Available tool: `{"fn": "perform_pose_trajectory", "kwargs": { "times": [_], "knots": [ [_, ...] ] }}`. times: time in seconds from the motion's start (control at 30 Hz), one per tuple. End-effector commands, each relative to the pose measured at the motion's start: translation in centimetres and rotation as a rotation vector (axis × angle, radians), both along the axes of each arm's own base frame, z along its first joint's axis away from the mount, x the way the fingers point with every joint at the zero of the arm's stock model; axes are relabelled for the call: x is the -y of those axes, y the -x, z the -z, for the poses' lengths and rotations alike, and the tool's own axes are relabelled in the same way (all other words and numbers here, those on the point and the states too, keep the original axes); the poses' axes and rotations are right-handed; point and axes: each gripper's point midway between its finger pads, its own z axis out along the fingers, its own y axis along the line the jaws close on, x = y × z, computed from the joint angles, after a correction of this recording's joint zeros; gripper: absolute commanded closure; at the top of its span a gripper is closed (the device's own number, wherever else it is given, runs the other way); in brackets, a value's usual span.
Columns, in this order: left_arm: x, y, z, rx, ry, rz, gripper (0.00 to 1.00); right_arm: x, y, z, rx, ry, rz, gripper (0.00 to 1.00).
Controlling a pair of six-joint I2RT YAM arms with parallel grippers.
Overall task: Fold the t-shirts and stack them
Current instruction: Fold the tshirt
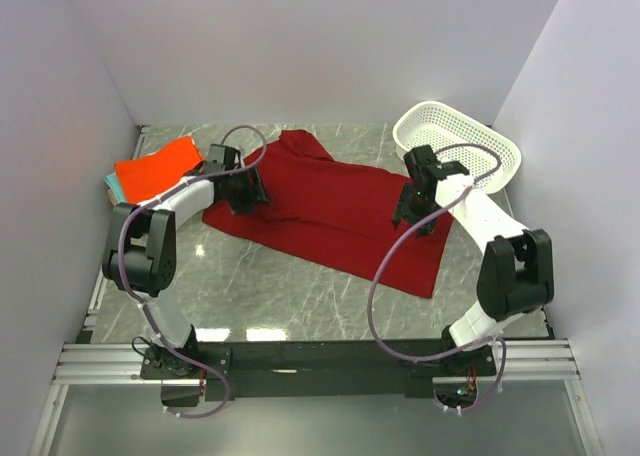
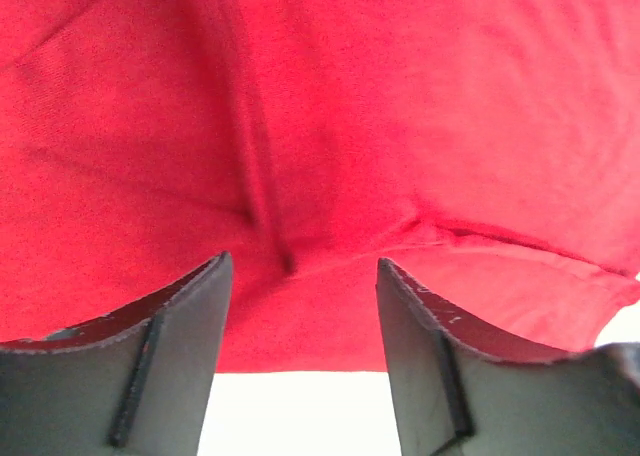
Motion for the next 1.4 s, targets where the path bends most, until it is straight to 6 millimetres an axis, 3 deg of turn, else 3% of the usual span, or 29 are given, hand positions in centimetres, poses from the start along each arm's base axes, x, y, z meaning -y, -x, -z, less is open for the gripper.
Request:
{"fn": "perform_pose_trajectory", "kwargs": {
  "times": [0.0,0.23,0.4,0.7,0.9,0.93,1.1,1.37],
  "knots": [
    [1.5,-1.0,-1.6,0.026,0.016,0.017,0.37,-1.2,2.0,0.4,-0.009,-0.063,-0.004,0.41],
    [1.6,-0.8,0.0,-0.03,-0.03,0.003,0.53,-2.5,3.8,1.2,-0.025,-0.115,-0.012,0.42],
    [1.4,-0.7,0.2,-0.041,-0.073,-0.007,0.56,-3.2,4.6,2.0,-0.045,-0.121,-0.026,0.42],
    [2.5,-0.1,1.2,-0.068,-0.08,0.02,0.58,-4.1,4.6,2.2,-0.051,-0.129,-0.039,0.42],
    [2.8,-0.2,1.7,-0.079,-0.087,0.028,0.7,-4.3,4.4,2.0,-0.046,-0.128,-0.043,0.42],
    [2.8,-0.3,1.6,-0.077,-0.086,0.028,0.78,-4.3,4.4,2.0,-0.046,-0.128,-0.043,0.42],
    [3.5,-1.0,1.2,-0.058,-0.074,0.051,1.0,-4.4,4.6,2.2,-0.052,-0.125,-0.047,0.42],
    [5.9,-3.6,-0.1,-0.006,-0.072,0.127,1.0,-4.2,5.0,2.5,-0.059,-0.123,-0.045,0.42]
  ]
}}
